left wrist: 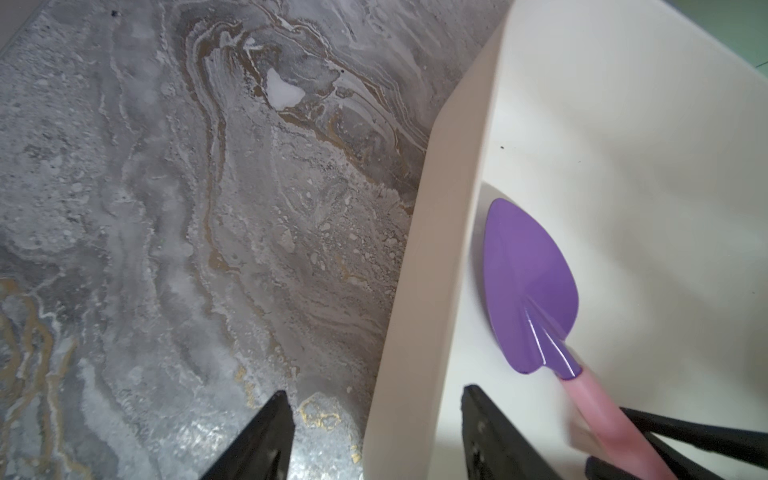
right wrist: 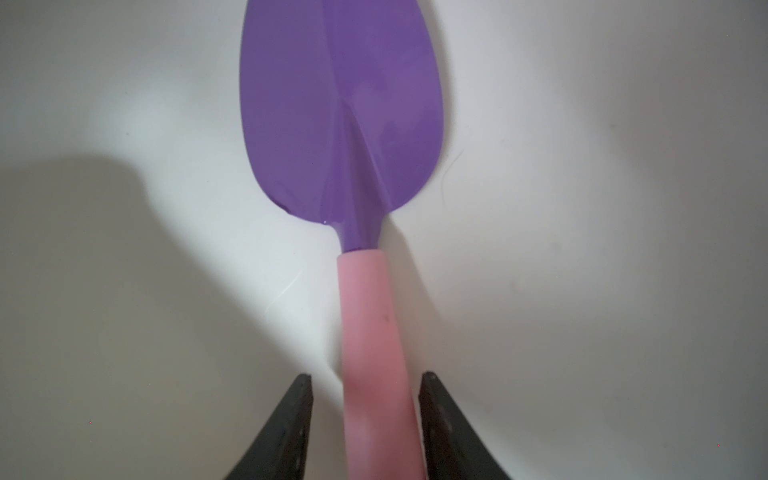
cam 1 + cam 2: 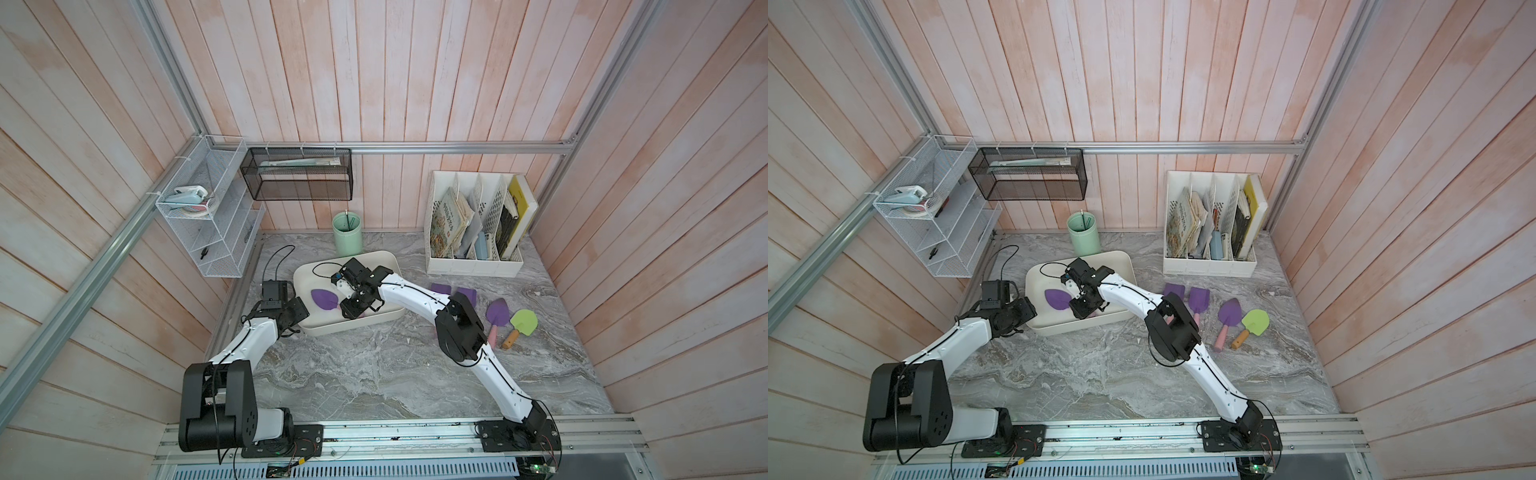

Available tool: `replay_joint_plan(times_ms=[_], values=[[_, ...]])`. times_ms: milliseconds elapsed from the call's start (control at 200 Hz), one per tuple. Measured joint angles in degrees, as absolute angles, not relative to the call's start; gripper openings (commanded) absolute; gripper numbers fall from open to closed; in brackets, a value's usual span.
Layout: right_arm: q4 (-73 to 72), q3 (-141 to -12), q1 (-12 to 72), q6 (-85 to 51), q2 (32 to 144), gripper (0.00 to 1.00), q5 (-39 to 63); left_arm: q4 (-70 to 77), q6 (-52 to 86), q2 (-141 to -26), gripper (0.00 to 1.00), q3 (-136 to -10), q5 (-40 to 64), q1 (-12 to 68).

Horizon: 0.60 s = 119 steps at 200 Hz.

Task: Take the shovel out of the storage box
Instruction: Pick up the shovel from the storage box.

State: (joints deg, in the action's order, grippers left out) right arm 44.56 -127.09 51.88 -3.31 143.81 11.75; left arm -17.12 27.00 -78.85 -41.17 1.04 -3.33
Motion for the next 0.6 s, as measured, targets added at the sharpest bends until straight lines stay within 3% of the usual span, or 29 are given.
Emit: replay_joint_plan(times_ms=[200, 595], values=[[44.7, -128.0, 52.0, -2.2, 144.2, 0.44, 12.3, -17.1, 27.0, -78.8, 0.67, -41.2, 1.0, -3.4], [44.3, -128.9, 53.0, -1.0, 145.5, 0.17, 13.1, -17.1, 27.0, -78.9, 0.68, -41.2, 1.3, -3.5]])
